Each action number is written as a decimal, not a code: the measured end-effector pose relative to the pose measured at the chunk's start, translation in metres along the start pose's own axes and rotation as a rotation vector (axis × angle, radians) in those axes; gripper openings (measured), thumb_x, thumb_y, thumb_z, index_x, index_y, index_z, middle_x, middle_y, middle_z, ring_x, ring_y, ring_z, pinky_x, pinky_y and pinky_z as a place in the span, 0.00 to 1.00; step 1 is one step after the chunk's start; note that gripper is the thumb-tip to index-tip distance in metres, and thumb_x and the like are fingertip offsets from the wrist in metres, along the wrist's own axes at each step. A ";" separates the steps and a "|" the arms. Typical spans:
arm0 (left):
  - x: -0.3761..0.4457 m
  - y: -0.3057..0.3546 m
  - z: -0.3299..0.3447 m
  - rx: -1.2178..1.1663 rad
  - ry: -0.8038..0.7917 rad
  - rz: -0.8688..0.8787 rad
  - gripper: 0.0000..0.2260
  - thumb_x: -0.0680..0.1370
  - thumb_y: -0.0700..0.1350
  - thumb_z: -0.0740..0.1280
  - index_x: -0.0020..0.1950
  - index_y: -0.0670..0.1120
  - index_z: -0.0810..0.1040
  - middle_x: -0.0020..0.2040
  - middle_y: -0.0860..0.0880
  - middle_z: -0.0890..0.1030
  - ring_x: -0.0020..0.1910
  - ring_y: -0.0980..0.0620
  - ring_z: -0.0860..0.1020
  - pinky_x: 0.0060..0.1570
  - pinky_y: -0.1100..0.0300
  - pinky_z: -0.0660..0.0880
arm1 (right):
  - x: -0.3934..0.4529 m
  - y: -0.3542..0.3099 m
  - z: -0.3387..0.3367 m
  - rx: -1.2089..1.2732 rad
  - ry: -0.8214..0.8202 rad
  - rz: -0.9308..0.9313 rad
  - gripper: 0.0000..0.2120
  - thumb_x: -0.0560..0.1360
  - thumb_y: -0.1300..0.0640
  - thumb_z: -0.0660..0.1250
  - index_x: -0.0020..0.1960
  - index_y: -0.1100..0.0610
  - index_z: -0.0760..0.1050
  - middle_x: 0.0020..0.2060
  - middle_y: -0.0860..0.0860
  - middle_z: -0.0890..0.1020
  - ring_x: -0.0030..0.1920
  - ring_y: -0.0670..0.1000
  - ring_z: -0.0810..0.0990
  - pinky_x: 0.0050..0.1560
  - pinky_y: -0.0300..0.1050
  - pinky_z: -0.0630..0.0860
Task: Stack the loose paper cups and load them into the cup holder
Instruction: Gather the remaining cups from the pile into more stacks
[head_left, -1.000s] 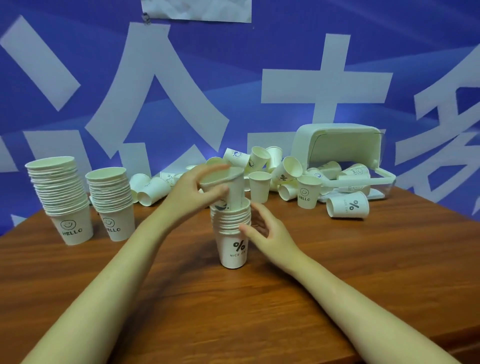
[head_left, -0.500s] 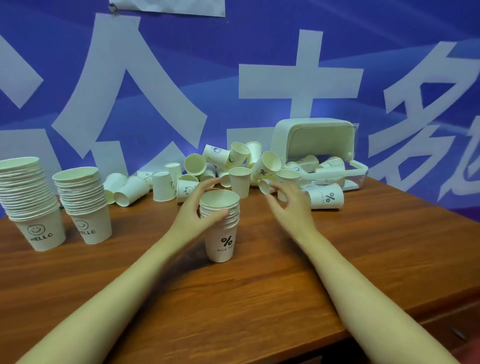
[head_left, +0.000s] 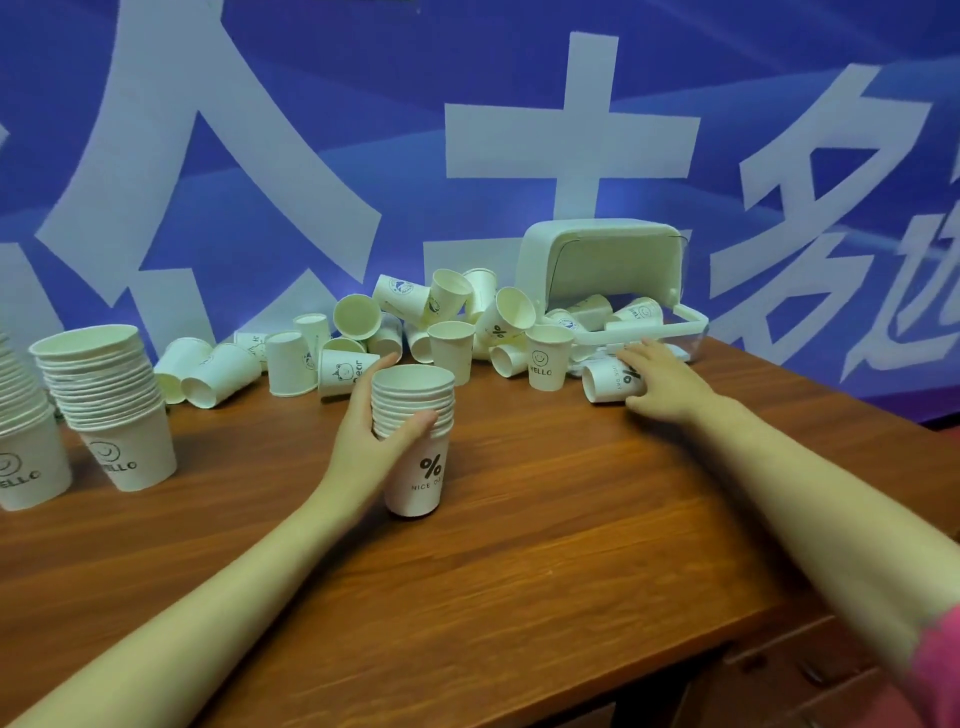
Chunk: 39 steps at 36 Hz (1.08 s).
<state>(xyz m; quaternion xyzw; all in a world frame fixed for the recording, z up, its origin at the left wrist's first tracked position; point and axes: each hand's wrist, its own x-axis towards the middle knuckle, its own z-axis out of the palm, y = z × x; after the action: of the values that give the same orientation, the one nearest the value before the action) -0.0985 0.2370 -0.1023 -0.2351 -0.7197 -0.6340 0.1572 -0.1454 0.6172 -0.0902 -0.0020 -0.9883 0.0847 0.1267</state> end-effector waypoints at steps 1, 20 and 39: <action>0.001 0.000 0.001 -0.008 0.001 0.000 0.33 0.63 0.61 0.71 0.67 0.62 0.65 0.60 0.65 0.75 0.59 0.71 0.73 0.52 0.78 0.69 | 0.004 0.000 -0.002 0.016 -0.014 0.008 0.34 0.70 0.57 0.69 0.74 0.55 0.64 0.70 0.55 0.67 0.71 0.55 0.64 0.69 0.50 0.62; -0.010 -0.004 0.012 -0.043 -0.016 0.018 0.37 0.67 0.62 0.67 0.73 0.60 0.56 0.64 0.69 0.68 0.63 0.75 0.67 0.56 0.80 0.64 | -0.021 -0.074 0.004 0.788 0.166 -0.029 0.25 0.71 0.54 0.75 0.60 0.50 0.63 0.57 0.52 0.71 0.57 0.54 0.76 0.55 0.53 0.79; 0.003 -0.015 0.001 -0.223 0.052 -0.081 0.13 0.84 0.48 0.54 0.66 0.54 0.73 0.61 0.62 0.79 0.64 0.64 0.73 0.60 0.70 0.69 | -0.021 -0.240 -0.021 0.463 0.117 -0.563 0.24 0.70 0.34 0.61 0.64 0.39 0.75 0.67 0.45 0.74 0.68 0.44 0.69 0.70 0.45 0.65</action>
<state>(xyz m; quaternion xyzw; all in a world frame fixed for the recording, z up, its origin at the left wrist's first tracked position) -0.1089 0.2371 -0.1135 -0.2053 -0.6492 -0.7219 0.1231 -0.1158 0.3835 -0.0349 0.2940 -0.8959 0.2675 0.1985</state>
